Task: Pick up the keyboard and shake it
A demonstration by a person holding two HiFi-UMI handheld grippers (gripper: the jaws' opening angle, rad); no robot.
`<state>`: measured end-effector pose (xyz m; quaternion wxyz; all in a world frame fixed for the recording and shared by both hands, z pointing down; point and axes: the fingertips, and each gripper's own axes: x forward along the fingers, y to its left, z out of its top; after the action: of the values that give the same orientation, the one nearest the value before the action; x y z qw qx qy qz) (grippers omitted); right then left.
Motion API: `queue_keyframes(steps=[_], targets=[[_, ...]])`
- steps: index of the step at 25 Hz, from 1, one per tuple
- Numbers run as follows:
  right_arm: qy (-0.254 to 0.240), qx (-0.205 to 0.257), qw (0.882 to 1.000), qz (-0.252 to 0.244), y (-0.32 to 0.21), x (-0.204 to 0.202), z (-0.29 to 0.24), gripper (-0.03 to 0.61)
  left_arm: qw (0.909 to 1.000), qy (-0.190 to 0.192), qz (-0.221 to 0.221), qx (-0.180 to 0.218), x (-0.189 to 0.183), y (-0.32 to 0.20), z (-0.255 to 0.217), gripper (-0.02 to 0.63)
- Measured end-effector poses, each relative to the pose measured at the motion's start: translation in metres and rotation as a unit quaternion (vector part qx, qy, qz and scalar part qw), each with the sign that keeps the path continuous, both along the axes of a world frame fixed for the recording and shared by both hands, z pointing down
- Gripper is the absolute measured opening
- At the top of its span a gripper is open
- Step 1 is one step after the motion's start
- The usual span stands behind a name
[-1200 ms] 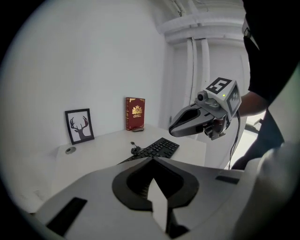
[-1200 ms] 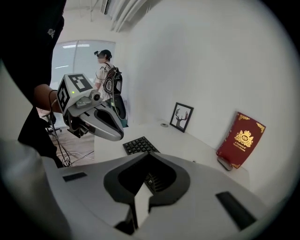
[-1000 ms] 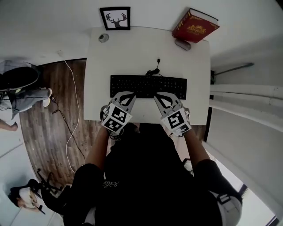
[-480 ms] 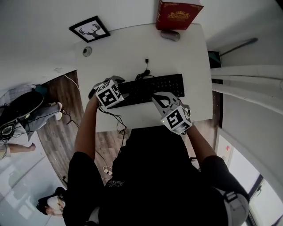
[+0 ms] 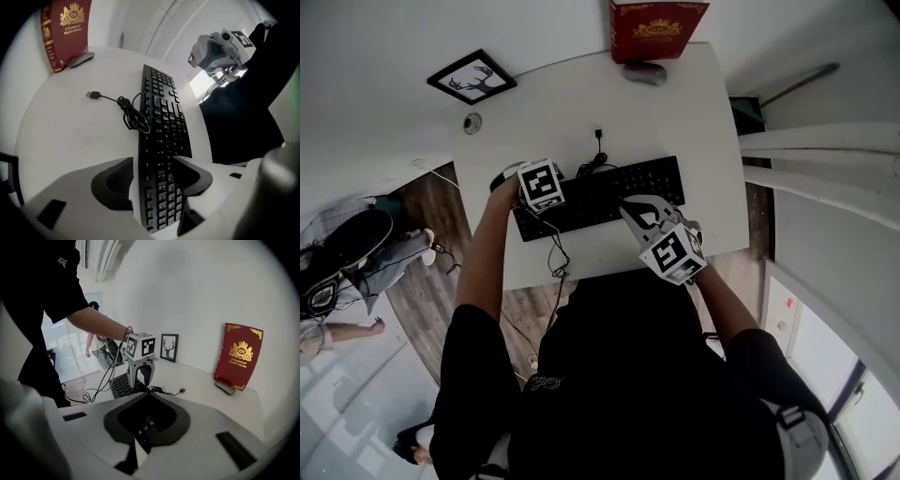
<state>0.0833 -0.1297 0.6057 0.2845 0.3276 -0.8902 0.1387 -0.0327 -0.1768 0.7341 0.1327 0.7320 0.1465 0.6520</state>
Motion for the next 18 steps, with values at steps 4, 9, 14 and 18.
queue_keyframes(steps=[4,9,14,18], targets=[[-0.001,0.002,1.0,-0.001,-0.005,0.0,-0.001,0.021,0.9996,-0.011,0.0,-0.027,-0.004,0.008,0.009,0.258],[0.002,0.0,1.0,-0.001,-0.01,-0.001,0.003,0.021,0.9995,-0.015,0.01,-0.024,0.0,0.005,0.009,0.241],[0.007,0.002,1.0,-0.006,-0.009,-0.007,0.003,0.021,0.9994,0.003,0.021,0.029,0.002,0.005,0.0,0.206],[0.018,0.006,1.0,-0.003,-0.007,-0.006,0.001,0.021,0.9972,0.02,0.023,0.068,0.007,0.006,-0.012,0.199]])
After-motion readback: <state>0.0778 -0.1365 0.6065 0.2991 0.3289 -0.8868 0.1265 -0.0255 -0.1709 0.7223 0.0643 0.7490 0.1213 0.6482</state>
